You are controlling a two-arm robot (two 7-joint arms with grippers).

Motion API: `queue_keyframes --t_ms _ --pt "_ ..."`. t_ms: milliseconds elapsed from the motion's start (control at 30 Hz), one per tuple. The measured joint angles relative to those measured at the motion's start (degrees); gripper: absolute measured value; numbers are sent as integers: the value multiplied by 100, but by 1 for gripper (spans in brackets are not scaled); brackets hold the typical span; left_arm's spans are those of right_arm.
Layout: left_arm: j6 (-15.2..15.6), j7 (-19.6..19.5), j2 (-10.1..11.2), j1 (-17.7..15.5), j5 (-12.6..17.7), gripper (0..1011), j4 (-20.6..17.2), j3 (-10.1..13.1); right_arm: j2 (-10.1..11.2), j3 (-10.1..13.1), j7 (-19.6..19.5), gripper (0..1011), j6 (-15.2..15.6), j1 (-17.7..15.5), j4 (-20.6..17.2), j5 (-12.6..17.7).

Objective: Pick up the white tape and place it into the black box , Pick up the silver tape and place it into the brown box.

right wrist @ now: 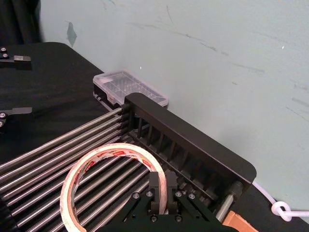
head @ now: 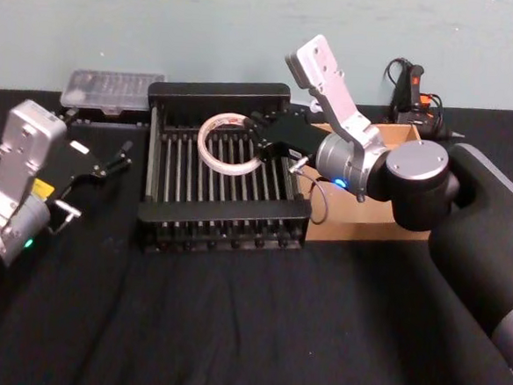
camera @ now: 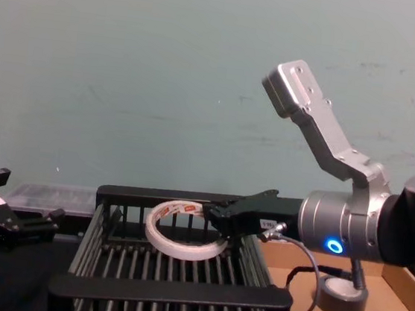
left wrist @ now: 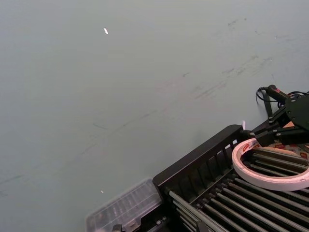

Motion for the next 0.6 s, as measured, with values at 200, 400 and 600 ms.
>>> queue_keyframes --t_ms 200,400,600 --pt "0 0 0 0 0 1001 0 0 3 -2 0 93 -4 0 -5 5" --pt "0 0 0 0 0 1001 0 0 5 -2 -2 244 -6 0 -8 15" --pt "0 0 0 0 0 1001 0 0 8 -2 -3 443 -9 -3 -13 21"
